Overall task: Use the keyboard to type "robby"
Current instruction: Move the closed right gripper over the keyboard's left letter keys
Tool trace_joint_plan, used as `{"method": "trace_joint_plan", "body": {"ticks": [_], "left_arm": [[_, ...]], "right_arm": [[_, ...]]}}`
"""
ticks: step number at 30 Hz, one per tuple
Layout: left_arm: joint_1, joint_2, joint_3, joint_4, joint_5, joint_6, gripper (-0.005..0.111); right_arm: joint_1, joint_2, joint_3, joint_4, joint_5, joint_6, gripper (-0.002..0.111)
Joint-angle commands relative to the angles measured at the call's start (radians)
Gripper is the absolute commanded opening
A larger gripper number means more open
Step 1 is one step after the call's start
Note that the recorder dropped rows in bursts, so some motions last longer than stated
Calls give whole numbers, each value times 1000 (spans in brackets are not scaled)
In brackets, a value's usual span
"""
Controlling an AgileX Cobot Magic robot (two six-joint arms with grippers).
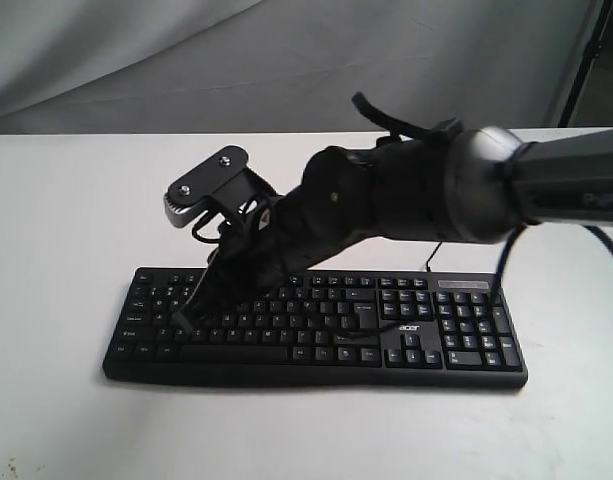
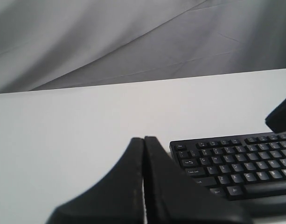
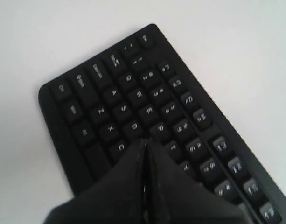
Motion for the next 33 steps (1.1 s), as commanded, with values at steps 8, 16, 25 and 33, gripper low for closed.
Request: {"method": "trace_joint_plan", "body": {"ticks": [8,16,25,33], "left_arm": [[-6,-3,4,5,-7,-3,0],[-6,-3,4,5,-7,-3,0],[-6,-3,4,5,-7,-3,0],[-6,-3,4,5,-7,-3,0]], "right_arm": [[2,162,-140,1,2,-51,0],[2,201,-140,7,-70,-67,0],[2,226,-140,14,-101,-67,0],[2,234,-140,14,-99,-67,0]]}}
